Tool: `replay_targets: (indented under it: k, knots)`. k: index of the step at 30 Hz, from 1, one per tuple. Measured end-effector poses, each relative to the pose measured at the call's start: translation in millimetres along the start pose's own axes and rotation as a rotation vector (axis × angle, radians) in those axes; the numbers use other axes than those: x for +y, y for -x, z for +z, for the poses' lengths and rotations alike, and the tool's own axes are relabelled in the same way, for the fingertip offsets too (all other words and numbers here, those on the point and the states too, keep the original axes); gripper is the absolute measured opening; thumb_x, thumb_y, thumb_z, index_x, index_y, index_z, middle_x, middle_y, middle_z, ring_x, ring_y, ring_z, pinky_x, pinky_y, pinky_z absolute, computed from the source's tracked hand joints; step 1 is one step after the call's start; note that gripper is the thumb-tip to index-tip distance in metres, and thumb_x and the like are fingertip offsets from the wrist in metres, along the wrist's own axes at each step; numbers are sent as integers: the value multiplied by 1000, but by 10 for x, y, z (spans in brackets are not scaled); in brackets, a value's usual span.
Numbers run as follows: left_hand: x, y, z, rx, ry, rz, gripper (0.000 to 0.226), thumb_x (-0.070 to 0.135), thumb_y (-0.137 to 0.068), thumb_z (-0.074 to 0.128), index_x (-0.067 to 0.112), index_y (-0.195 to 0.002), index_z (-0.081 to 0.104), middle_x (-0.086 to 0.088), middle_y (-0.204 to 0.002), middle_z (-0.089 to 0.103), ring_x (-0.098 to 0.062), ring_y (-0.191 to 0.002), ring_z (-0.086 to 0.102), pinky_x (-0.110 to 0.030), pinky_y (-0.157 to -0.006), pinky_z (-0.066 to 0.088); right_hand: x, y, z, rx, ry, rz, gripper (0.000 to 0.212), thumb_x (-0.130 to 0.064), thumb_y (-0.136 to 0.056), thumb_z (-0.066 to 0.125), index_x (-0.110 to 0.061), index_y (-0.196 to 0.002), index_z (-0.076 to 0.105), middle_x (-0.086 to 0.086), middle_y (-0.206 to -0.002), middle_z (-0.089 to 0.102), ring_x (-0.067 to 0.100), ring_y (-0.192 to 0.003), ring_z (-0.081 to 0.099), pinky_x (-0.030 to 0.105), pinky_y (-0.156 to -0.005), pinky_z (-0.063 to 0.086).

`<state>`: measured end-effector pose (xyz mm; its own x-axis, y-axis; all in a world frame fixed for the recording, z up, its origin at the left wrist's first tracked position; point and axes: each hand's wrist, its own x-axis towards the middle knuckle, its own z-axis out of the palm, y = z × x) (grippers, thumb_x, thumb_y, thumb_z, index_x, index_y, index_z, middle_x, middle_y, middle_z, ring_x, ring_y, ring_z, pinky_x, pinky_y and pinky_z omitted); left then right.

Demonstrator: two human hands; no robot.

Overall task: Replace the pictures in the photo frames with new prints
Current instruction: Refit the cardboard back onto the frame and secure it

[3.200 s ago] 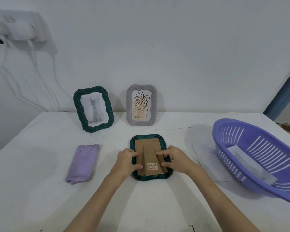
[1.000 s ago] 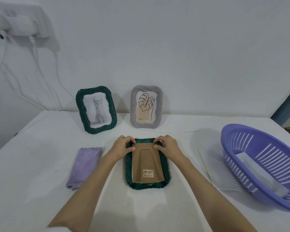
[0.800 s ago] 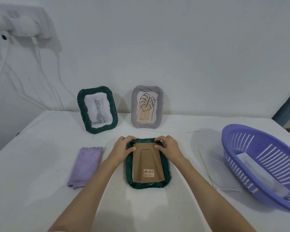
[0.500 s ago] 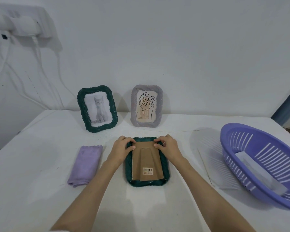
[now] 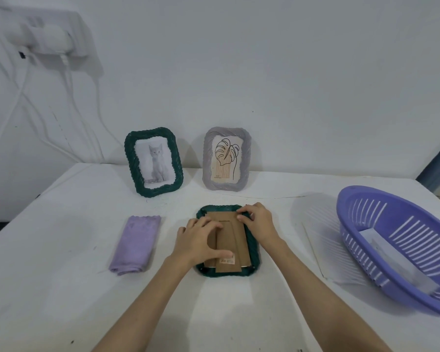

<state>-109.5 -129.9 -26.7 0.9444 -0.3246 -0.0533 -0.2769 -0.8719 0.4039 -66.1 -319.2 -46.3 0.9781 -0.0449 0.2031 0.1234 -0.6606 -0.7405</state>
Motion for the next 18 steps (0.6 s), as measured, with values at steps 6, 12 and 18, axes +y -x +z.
replay_targets:
  k: [6, 12, 18]
  knots:
    - [-7, -24, 58, 12, 46, -9, 72, 62, -73, 60, 35, -135, 36, 10, -149, 26, -18, -138, 18, -42, -109, 22, -68, 86, -156, -88, -29, 46, 42, -17, -84, 65, -20, -125, 55, 6, -100, 49, 13, -79, 47, 14, -74, 37]
    - [-47, -69, 68, 18, 92, -30, 73, 60, -75, 60, 34, -138, 35, 9, -152, 23, -20, -142, 12, -44, -113, 20, -37, 560, -407, -312, 109, -33, 30, -31, -73, 76, -28, -102, 70, -5, -121, 48, 11, -107, 38, 20, -94, 30]
    - [-101, -57, 140, 25, 105, -1, 77, 68, -74, 54, 35, -139, 32, 9, -154, 19, -18, -144, 8, -44, -114, 16, 31, 805, -374, -200, 149, -92, 28, -42, -70, 76, -37, -97, 71, -14, -129, 50, 12, -105, 39, 30, -98, 33]
